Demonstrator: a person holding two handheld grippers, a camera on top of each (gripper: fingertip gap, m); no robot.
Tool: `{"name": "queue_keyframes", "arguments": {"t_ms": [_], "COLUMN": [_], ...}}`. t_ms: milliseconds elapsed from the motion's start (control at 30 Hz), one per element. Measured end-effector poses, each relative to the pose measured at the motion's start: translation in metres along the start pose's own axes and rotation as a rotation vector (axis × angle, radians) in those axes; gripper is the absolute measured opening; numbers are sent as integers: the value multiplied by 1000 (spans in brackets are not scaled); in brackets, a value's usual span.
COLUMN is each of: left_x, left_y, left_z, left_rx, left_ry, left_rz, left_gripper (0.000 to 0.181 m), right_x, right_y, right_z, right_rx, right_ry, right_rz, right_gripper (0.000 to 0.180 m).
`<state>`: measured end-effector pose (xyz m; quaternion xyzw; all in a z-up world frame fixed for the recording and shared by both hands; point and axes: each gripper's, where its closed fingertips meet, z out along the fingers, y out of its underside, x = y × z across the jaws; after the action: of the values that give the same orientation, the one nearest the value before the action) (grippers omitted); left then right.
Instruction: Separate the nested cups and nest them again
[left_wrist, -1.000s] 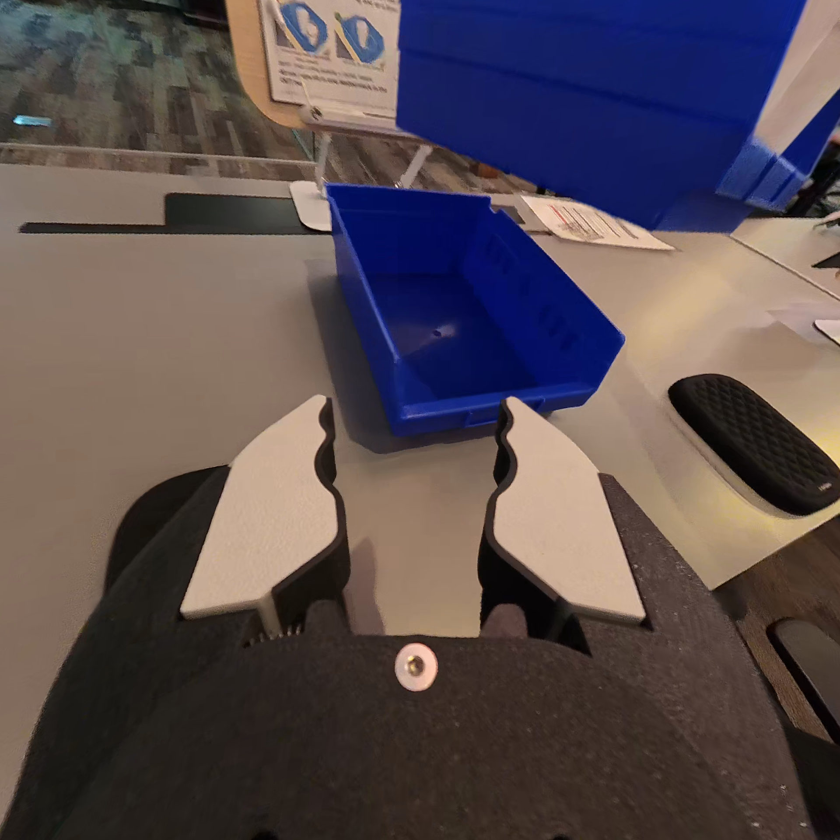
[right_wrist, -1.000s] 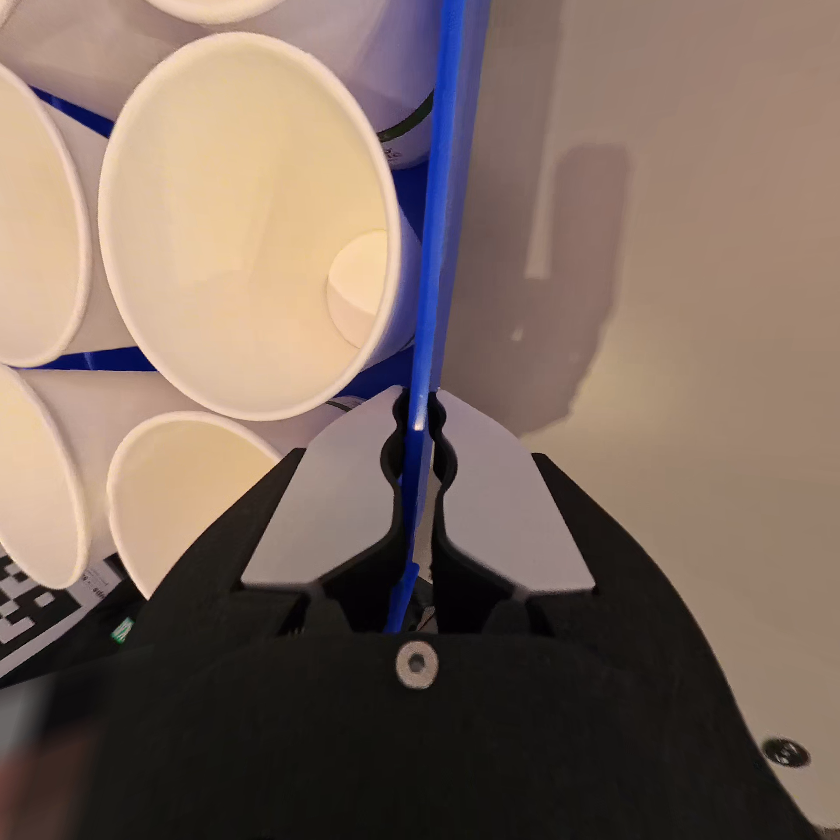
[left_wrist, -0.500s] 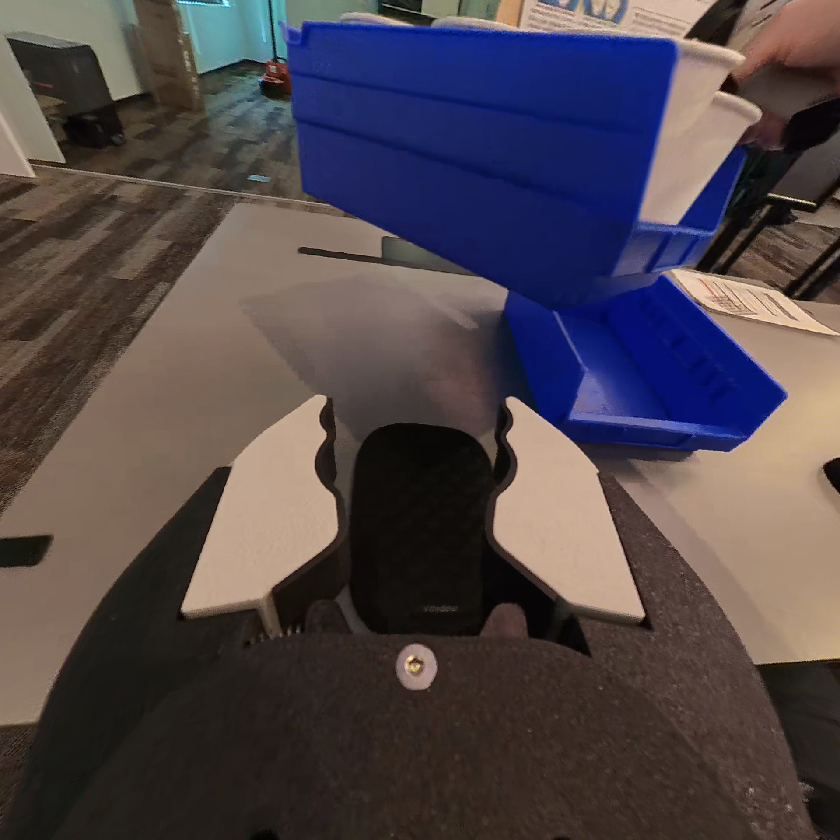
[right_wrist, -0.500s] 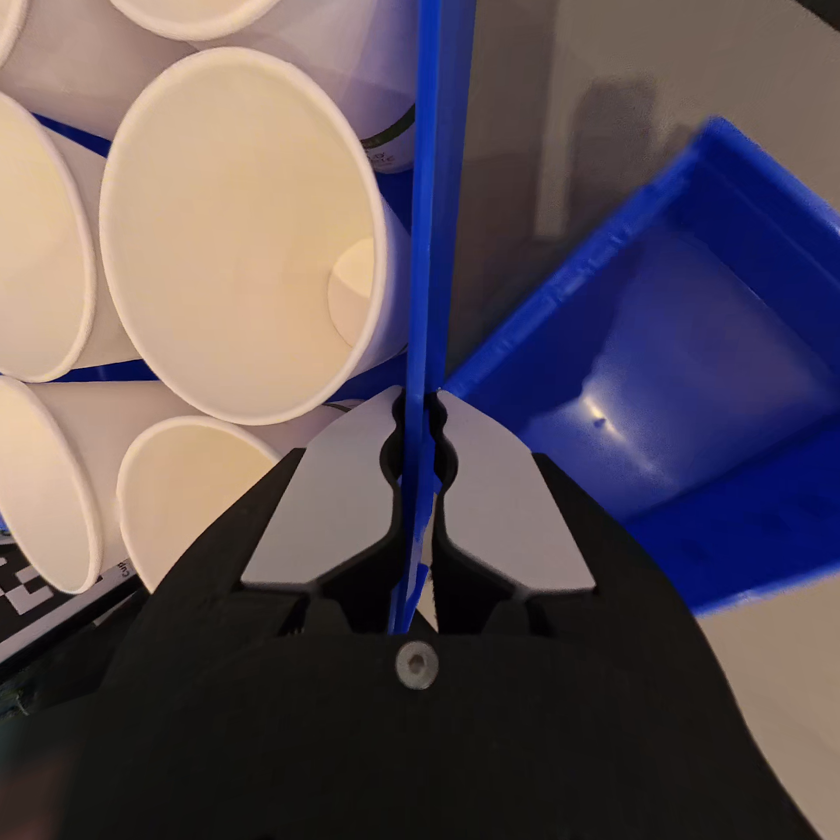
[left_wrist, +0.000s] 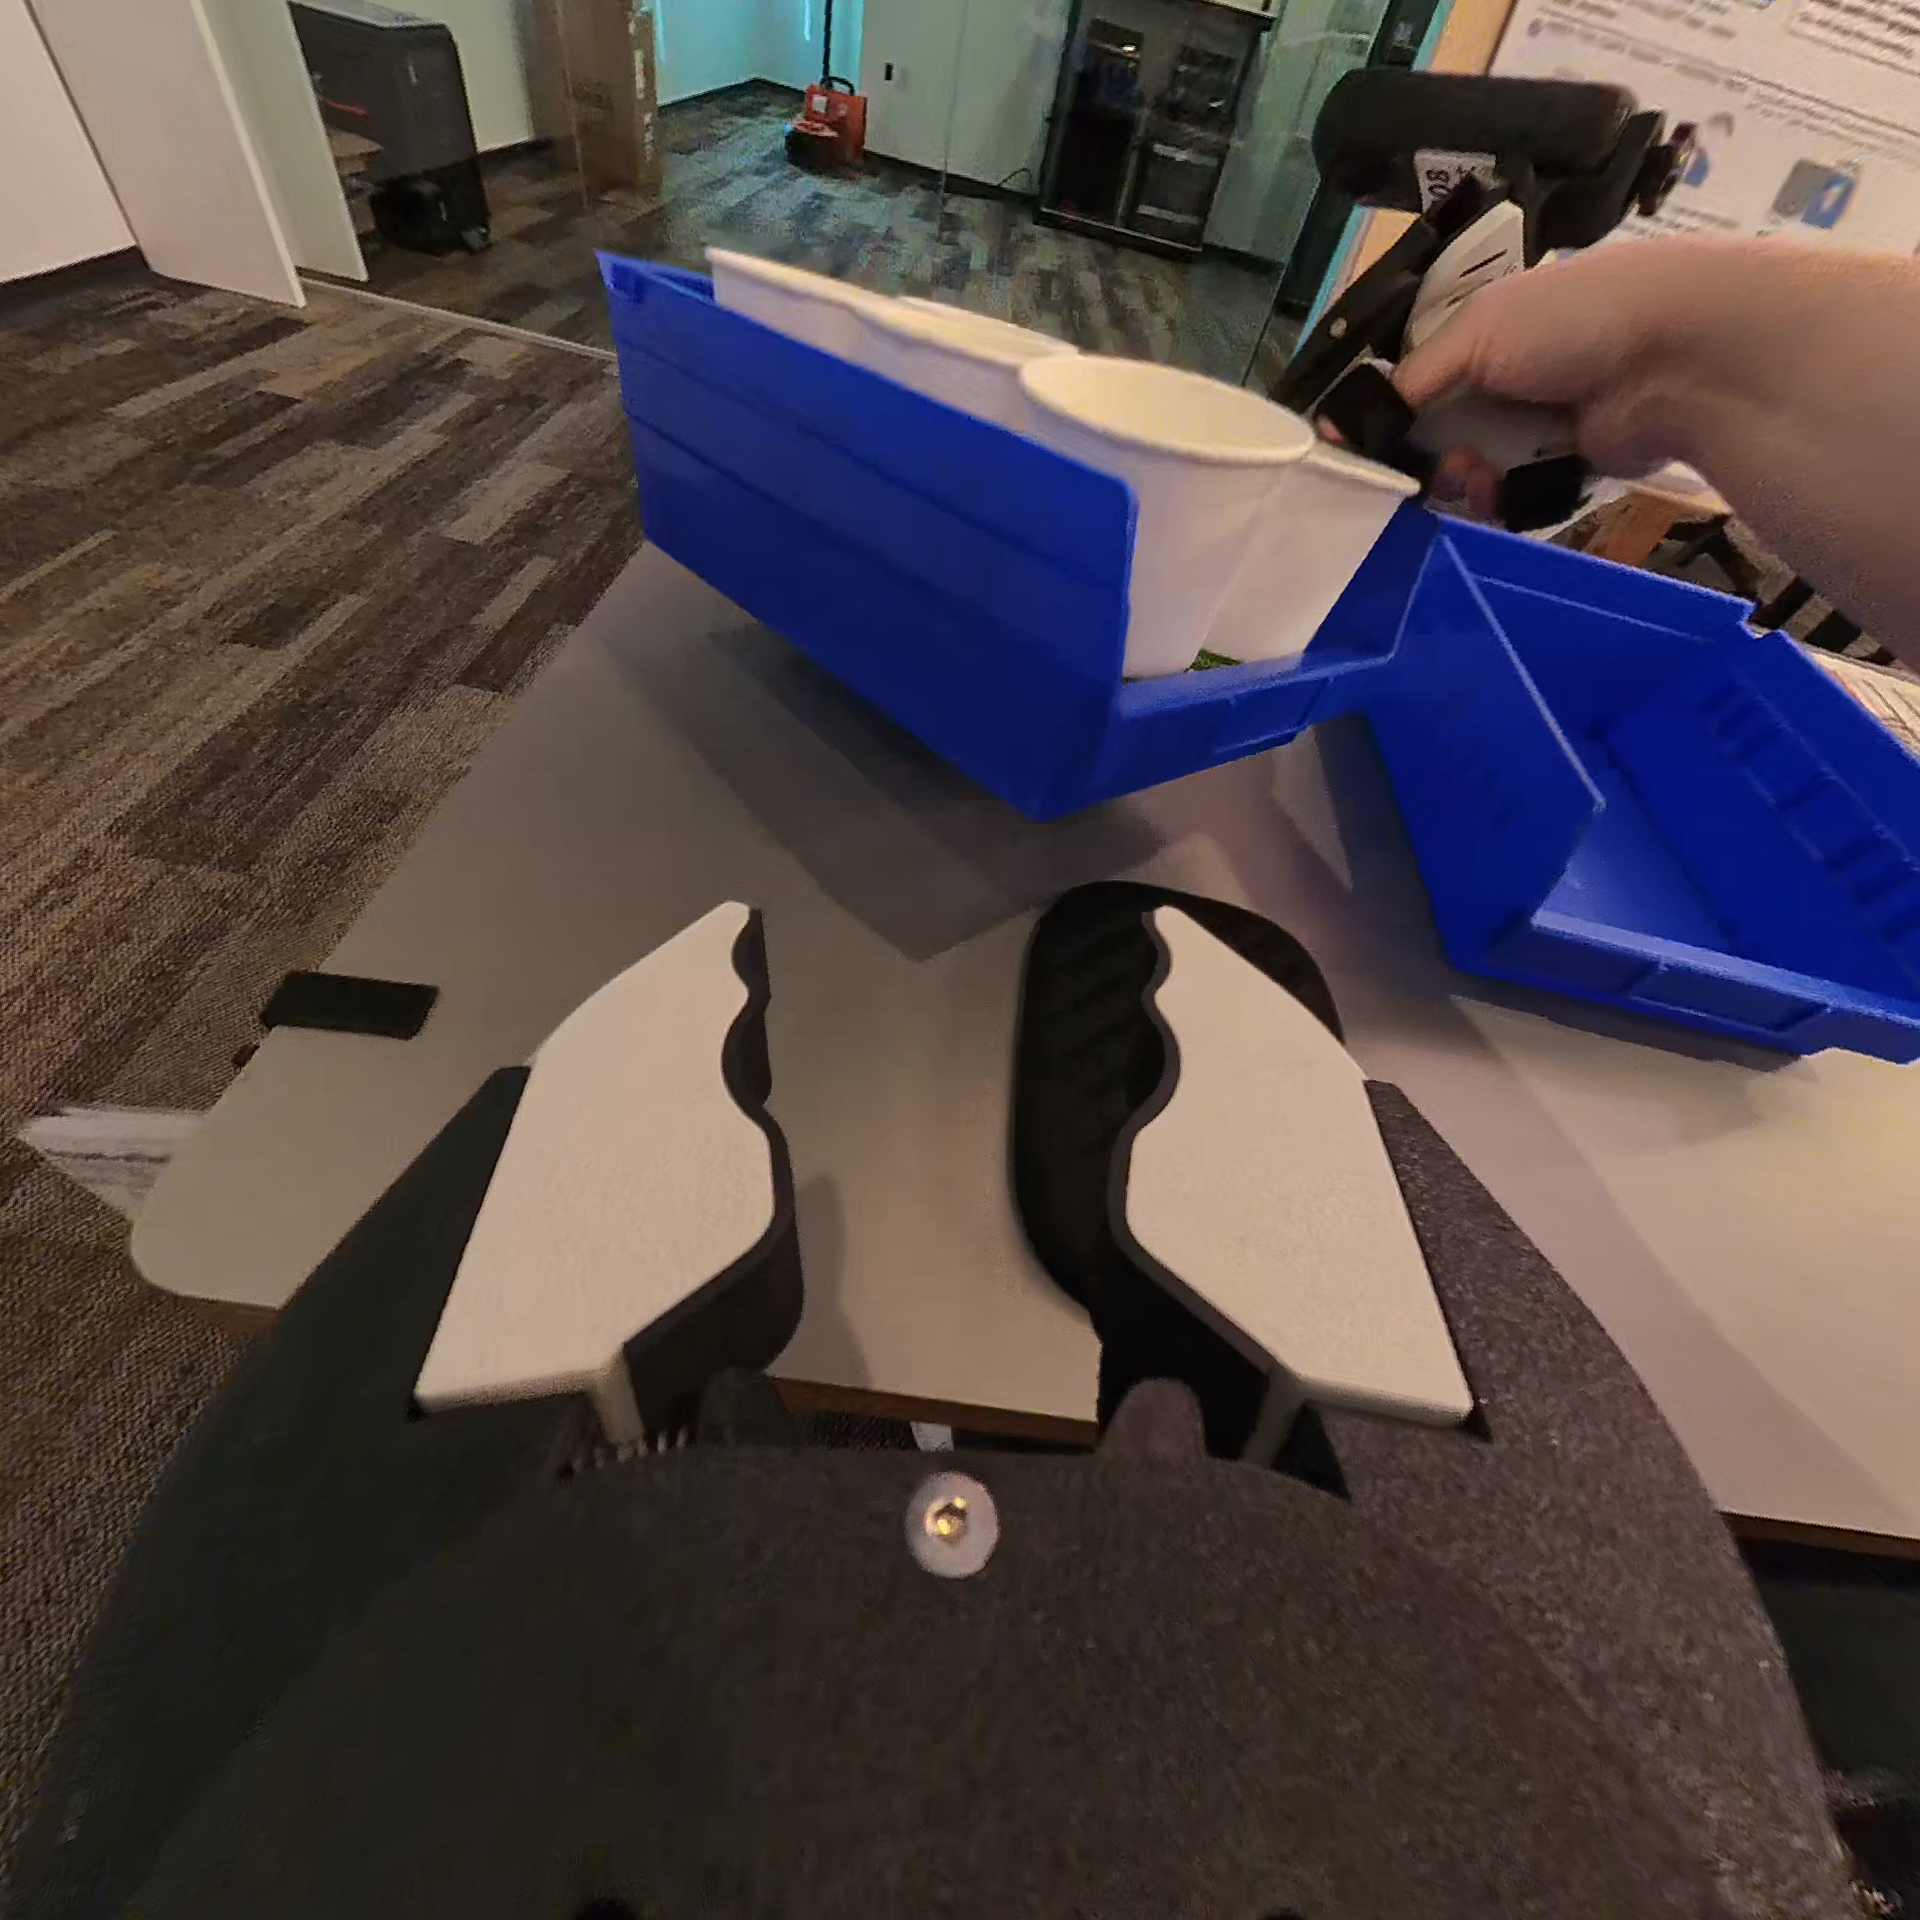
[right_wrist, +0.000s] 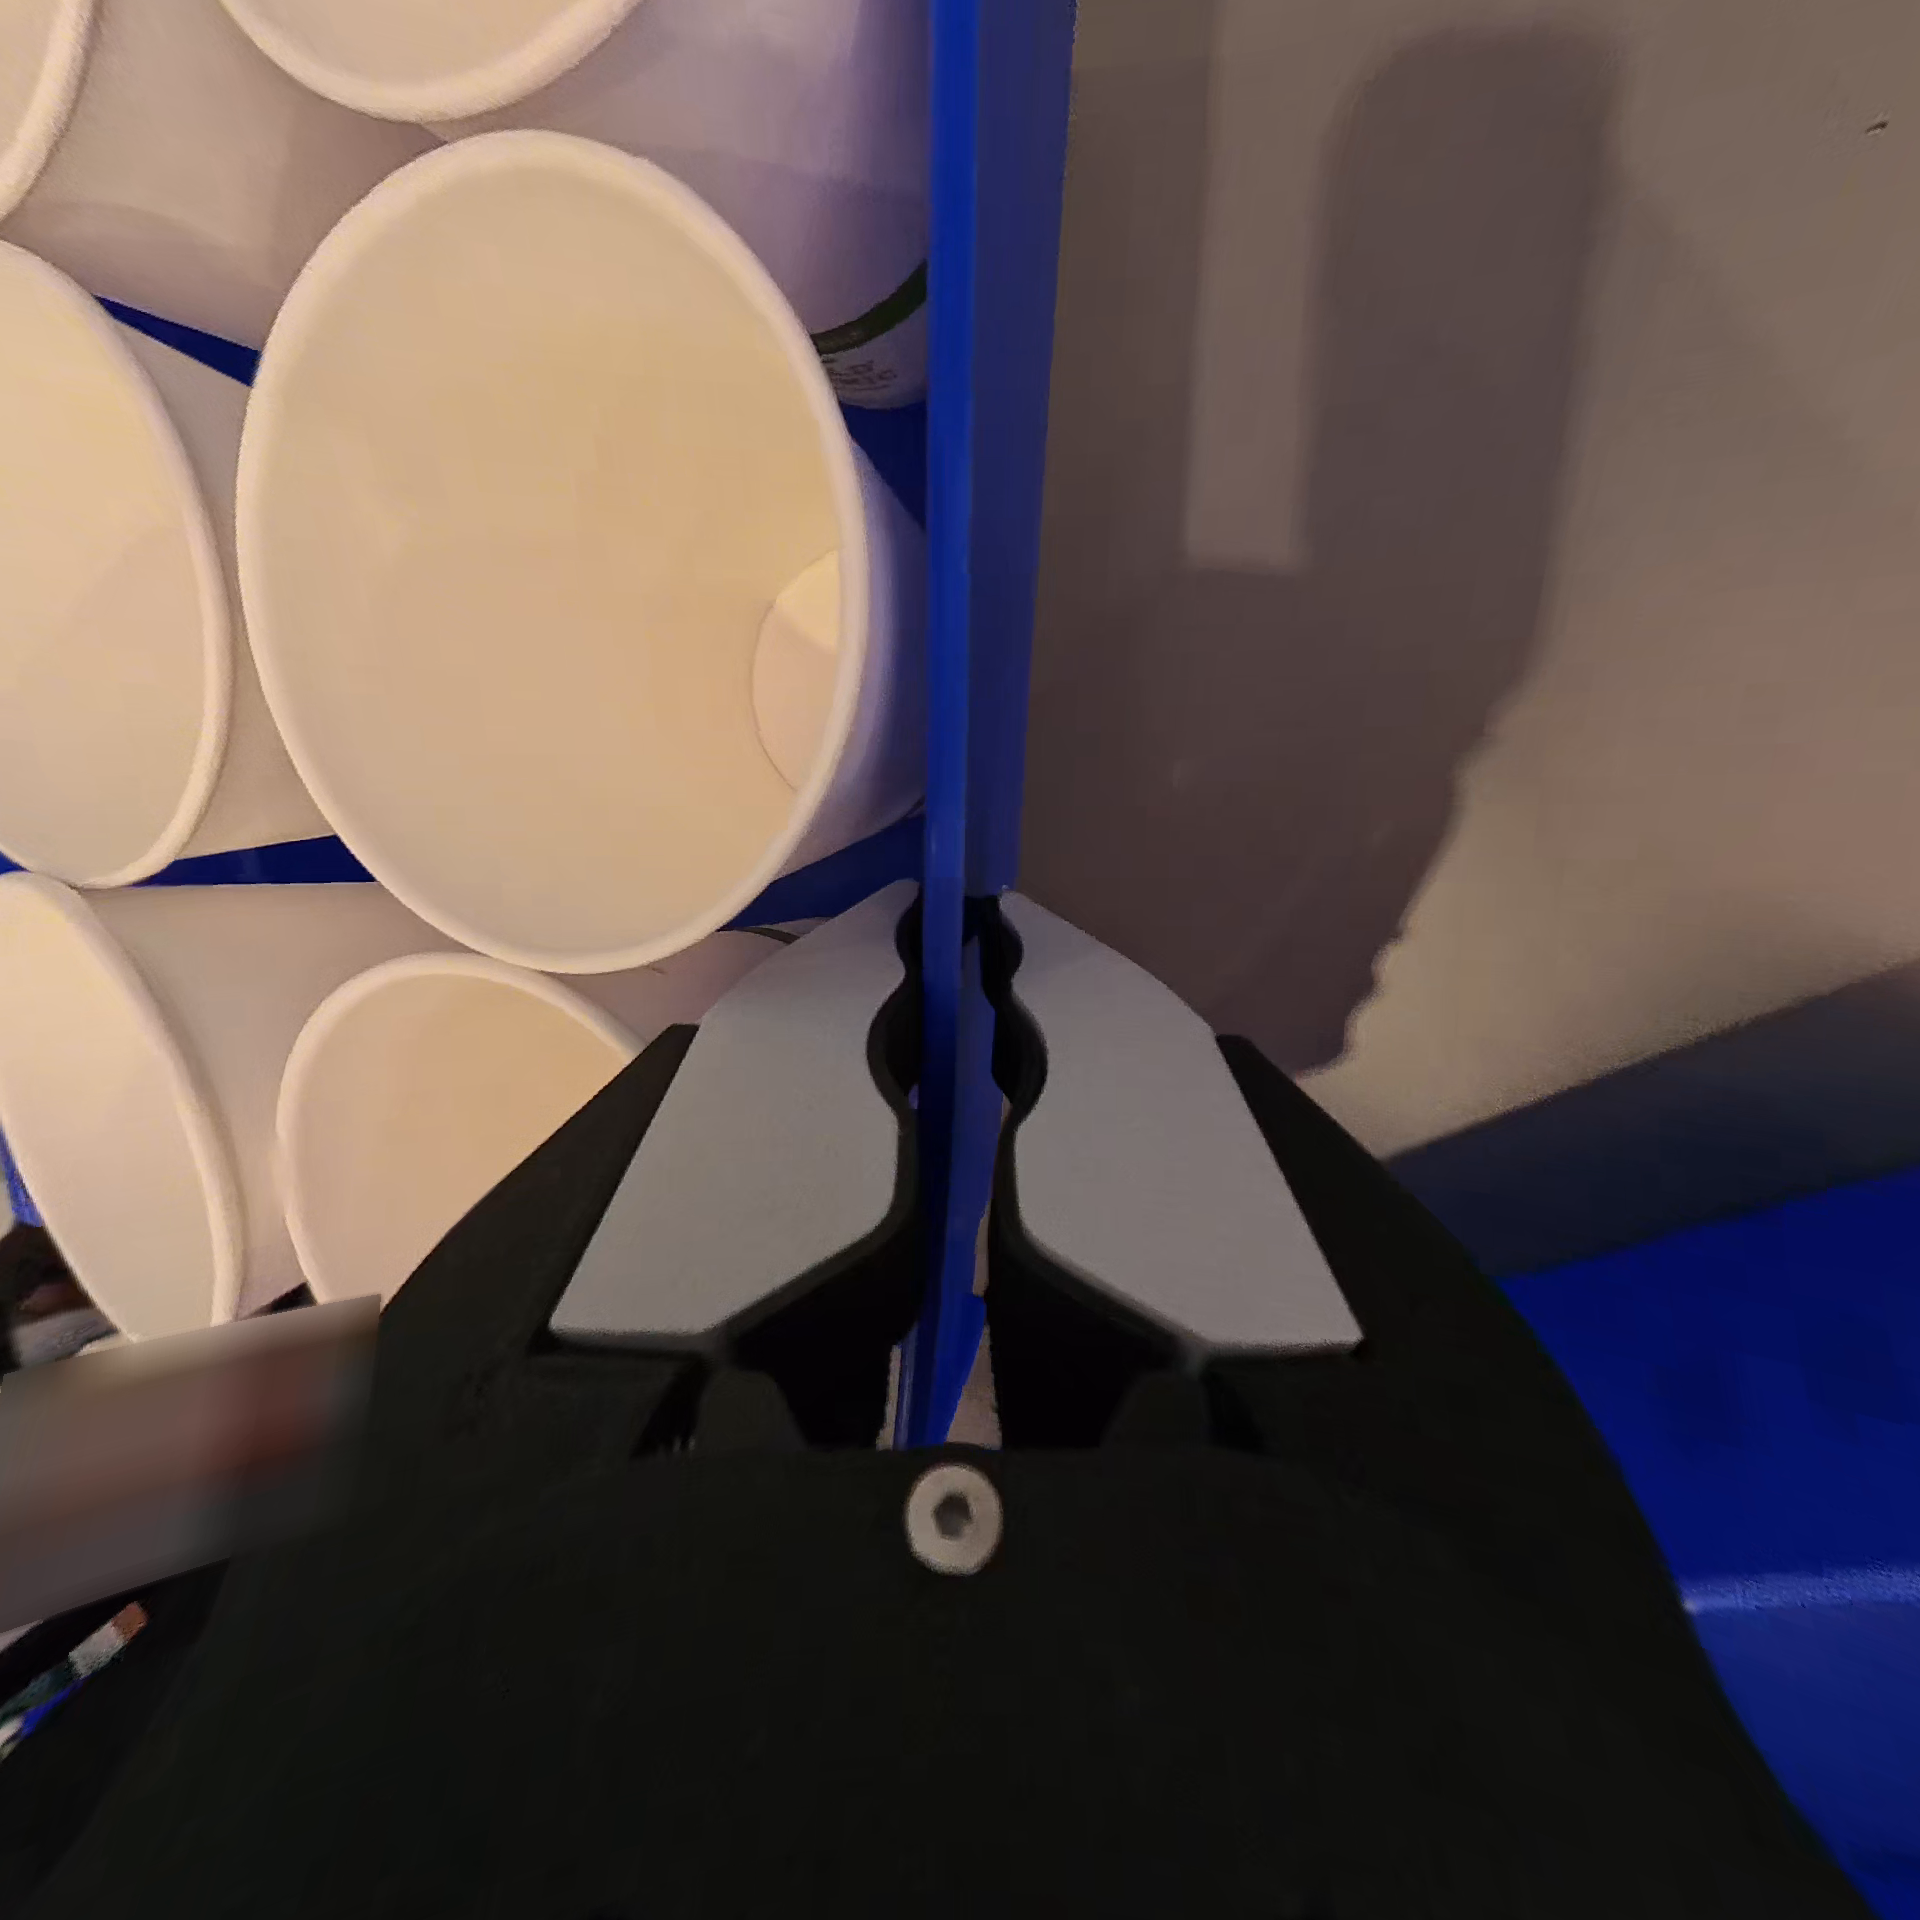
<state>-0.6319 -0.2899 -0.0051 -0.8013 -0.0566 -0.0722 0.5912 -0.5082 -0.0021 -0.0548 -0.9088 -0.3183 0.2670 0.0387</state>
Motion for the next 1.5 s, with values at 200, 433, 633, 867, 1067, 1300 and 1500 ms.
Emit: {"name": "queue_keyframes", "arguments": {"t_ms": [200,433,633,867,1067,1300,1500], "left_x": [-15,-25,-21,-1,16,-17,-30], "left_y": [6,10,14,18,28,40,35], "left_z": [0,8,20,71,137,178,184], "left_rx": [-10,-23,-44,-98,-167,-243,-216], "left_ry": [-29,-33,-18,16,1,-132,-53], "left_rz": [-16,-45,-47,-18,65,158,91], "left_gripper": [66,66,66,69,72,65,29], "right_x": [15,25,28,36,27,-18,-36], "right_y": [-9,-9,-9,-14,-29,-4,62], "right_z": [24,32,35,19,-25,-113,-166], "right_rx": [17,89,120,168,358,587,677], "right_ry": [73,124,199,276,343,281,245], "right_rz": [22,72,63,1,-152,-354,-489], "right_gripper": [8,9,9,31,41,42,38]}}
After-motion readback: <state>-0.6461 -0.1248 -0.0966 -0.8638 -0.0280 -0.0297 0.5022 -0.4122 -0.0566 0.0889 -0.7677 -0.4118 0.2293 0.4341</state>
